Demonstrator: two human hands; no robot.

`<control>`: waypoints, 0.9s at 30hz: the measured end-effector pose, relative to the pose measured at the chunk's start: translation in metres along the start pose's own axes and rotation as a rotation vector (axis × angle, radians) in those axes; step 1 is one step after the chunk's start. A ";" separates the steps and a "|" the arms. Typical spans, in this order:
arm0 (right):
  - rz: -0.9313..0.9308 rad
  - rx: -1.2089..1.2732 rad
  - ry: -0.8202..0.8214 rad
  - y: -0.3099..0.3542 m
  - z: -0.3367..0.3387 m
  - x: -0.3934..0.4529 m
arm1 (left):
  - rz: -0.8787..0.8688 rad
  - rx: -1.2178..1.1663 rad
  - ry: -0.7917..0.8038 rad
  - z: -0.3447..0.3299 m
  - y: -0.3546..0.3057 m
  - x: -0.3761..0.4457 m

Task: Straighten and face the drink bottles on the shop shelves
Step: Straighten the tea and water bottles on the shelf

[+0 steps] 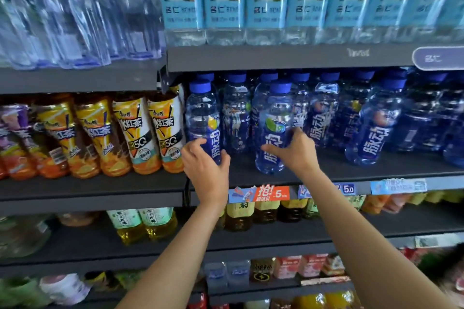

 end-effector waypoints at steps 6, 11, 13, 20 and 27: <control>0.131 -0.038 0.114 0.048 -0.048 -0.014 | 0.108 0.033 -0.030 0.009 0.021 0.013; 0.131 -0.032 0.067 0.052 -0.058 -0.016 | 0.088 0.087 0.139 0.000 0.034 0.014; 0.136 -0.046 0.071 0.052 -0.056 -0.015 | 0.084 0.117 0.151 -0.001 0.033 0.014; 0.122 -0.078 0.068 0.050 -0.051 -0.014 | 0.107 0.122 0.183 -0.005 0.037 0.018; 0.131 -0.072 0.064 0.049 -0.050 -0.012 | 0.115 0.184 0.225 -0.007 0.041 0.019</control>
Point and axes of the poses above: each hand's wrist, its own x-axis towards the middle knuckle, its own z-axis out of the back of the hand, y = z × x, the point moved 5 cm from there along x, towards the middle knuckle, and after that the axes turned 10 degrees about -y, right-handed, at the moved point
